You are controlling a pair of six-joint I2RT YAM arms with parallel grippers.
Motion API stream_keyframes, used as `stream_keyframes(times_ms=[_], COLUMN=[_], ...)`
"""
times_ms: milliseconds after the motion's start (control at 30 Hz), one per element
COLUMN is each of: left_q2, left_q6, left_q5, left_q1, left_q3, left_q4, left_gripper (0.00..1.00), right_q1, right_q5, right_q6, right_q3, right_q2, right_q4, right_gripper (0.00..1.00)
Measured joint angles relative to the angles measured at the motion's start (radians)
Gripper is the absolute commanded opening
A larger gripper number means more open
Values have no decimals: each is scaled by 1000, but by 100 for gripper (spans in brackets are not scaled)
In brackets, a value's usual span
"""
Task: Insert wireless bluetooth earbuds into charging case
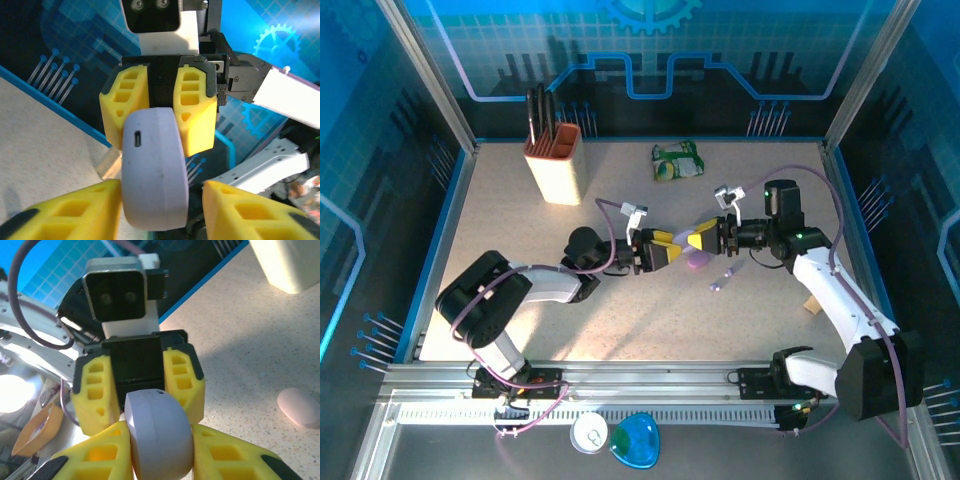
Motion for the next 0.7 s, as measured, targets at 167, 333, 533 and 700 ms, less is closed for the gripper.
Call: stream_keyframes(times_ms=[167, 333, 533, 700], left_q2=[0, 0, 0, 0], left_q6=[115, 312, 575, 739], left_q5=[-81, -158, -181, -188], left_q1=[0, 0, 0, 0], left_q3=[0, -4, -31, -53], left_q4=[1, 2, 2, 2], left_gripper=[74, 74, 75, 75], right_q1=[1, 1, 4, 18], right_q5=[87, 124, 136, 142], right_q6=[195, 444, 718, 893], right_q3=[-10, -99, -188, -246], right_q2=[-1, -21, -21, -23], right_q4=[66, 192, 356, 504], right_gripper=[18, 15, 12, 12])
